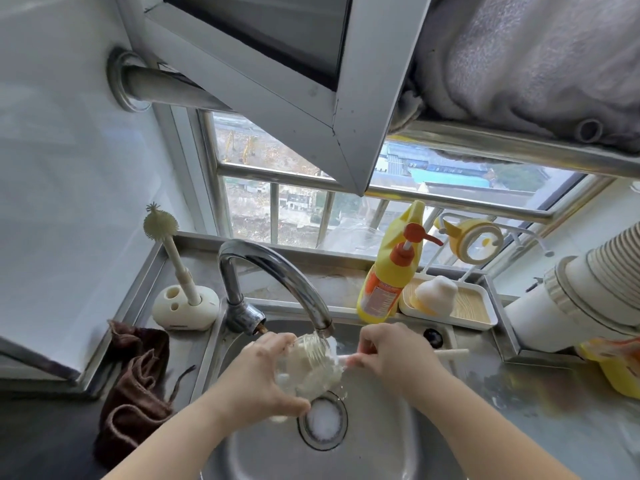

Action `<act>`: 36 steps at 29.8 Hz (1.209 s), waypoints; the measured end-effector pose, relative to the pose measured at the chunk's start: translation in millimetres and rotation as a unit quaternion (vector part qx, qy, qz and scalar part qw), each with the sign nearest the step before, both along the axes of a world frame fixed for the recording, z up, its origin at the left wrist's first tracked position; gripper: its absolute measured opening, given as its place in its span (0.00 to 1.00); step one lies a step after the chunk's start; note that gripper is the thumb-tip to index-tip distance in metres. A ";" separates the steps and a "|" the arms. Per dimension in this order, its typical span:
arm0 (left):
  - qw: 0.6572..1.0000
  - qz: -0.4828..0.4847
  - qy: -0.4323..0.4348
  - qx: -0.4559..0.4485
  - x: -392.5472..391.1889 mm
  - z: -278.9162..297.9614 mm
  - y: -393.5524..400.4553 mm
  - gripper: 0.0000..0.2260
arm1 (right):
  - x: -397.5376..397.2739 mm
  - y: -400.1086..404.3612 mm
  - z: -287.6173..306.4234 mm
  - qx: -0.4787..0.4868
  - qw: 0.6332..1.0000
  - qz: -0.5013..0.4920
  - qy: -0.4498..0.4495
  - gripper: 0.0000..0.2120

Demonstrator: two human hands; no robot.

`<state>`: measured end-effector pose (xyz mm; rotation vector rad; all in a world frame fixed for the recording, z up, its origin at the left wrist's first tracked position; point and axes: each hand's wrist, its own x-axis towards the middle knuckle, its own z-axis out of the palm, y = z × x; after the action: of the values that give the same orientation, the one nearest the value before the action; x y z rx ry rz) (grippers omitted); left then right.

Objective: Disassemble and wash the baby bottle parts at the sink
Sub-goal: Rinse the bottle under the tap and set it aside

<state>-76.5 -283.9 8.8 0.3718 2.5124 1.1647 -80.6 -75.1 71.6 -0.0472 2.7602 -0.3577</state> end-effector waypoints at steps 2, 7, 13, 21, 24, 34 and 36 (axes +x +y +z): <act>1.000 -0.013 0.013 -0.012 0.5 1.0 4.0 0.43 | -0.6 -6.7 -1.8 0.015 1.000 0.023 0.015 0.10; 0.997 0.014 0.067 -0.041 3.8 -5.5 -5.7 0.38 | 1.5 -5.2 -5.8 -0.052 0.997 -0.035 -0.052 0.11; 0.997 -0.028 0.065 -0.006 20.7 -5.1 9.6 0.44 | 14.9 -6.5 -15.3 -0.198 0.970 -0.088 -0.113 0.11; 0.986 -0.140 -0.020 -0.083 -9.6 8.0 -0.2 0.40 | 23.5 -10.1 -10.0 -0.172 0.978 -0.060 -0.103 0.10; 0.989 -0.118 0.019 -0.085 -11.1 4.7 -1.3 0.37 | 25.3 -6.5 -1.3 -0.085 0.991 -0.034 -0.093 0.07; 0.991 -0.093 0.051 -0.077 -4.6 1.6 -1.9 0.42 | 23.4 -3.4 10.8 0.069 0.997 0.018 0.033 0.12; 0.993 -0.080 0.055 -0.067 -6.5 3.1 -1.7 0.42 | 18.7 5.7 13.1 0.062 0.997 -0.008 0.040 0.11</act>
<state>-83.0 -285.6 11.9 0.6027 2.5817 0.9324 -62.0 -69.4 84.7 -0.0089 2.8580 -0.1918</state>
